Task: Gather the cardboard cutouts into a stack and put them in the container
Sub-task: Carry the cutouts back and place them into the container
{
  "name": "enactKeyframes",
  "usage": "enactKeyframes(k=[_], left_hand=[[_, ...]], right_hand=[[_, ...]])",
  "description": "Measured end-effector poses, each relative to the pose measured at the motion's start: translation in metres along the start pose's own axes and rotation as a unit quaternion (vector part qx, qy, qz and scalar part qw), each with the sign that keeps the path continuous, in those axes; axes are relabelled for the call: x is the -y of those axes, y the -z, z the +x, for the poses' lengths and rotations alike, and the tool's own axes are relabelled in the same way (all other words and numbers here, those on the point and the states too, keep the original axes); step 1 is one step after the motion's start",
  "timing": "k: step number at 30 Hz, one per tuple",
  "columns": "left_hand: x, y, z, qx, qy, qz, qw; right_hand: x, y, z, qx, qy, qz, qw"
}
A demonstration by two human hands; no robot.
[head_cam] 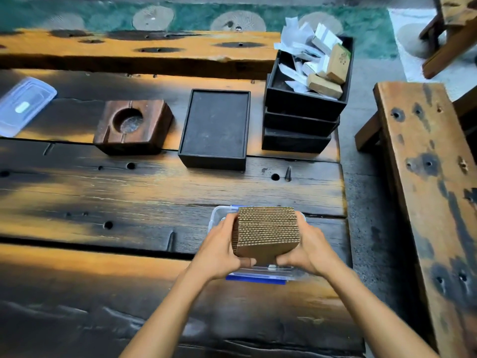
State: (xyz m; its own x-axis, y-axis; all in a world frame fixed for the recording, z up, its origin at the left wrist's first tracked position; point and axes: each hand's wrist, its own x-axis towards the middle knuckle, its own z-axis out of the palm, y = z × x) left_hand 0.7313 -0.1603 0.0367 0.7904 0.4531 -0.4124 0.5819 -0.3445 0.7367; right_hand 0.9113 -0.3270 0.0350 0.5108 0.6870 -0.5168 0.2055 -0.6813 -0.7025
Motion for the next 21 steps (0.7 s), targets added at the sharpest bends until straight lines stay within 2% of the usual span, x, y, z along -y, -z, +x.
enactKeyframes(k=[2, 4, 7, 9, 11, 12, 14, 15, 17, 19, 21], left_hand=[[-0.008, 0.019, -0.005, 0.053, 0.019, -0.044, 0.997], [-0.008, 0.028, -0.009, 0.088, 0.063, -0.141, 0.984], [-0.002, 0.022, -0.008, 0.082, 0.153, -0.291, 0.941], [0.004, 0.015, -0.005, 0.078, 0.208, -0.336, 0.915], [0.009, 0.012, 0.002, 0.075, 0.243, -0.353, 0.900], [0.010, 0.010, 0.005, 0.066, 0.255, -0.357, 0.896], [0.011, 0.002, 0.011, 0.043, 0.276, -0.349, 0.895], [0.010, -0.002, 0.014, 0.033, 0.283, -0.345, 0.894], [0.009, -0.013, 0.016, 0.017, 0.298, -0.351, 0.887], [0.012, -0.025, 0.023, 0.005, 0.311, -0.366, 0.877], [0.012, -0.033, 0.027, -0.002, 0.317, -0.383, 0.868]], right_hand=[[0.008, 0.019, -0.004, 0.080, -0.009, 0.002, 0.997], [0.014, 0.025, -0.004, 0.159, -0.017, 0.053, 0.986], [0.020, 0.022, -0.003, 0.212, -0.068, 0.087, 0.971], [0.021, 0.019, -0.005, 0.221, -0.120, 0.080, 0.965], [0.023, 0.015, -0.007, 0.195, -0.141, 0.040, 0.970], [0.023, 0.013, -0.009, 0.162, -0.137, -0.017, 0.977], [0.021, 0.011, -0.014, 0.066, -0.116, -0.165, 0.977], [0.019, 0.010, -0.016, 0.019, -0.114, -0.202, 0.973], [0.012, 0.008, -0.018, -0.010, -0.131, -0.167, 0.977], [0.006, 0.004, -0.020, 0.015, -0.138, -0.128, 0.982], [0.004, -0.006, -0.023, 0.027, -0.117, -0.166, 0.979]])
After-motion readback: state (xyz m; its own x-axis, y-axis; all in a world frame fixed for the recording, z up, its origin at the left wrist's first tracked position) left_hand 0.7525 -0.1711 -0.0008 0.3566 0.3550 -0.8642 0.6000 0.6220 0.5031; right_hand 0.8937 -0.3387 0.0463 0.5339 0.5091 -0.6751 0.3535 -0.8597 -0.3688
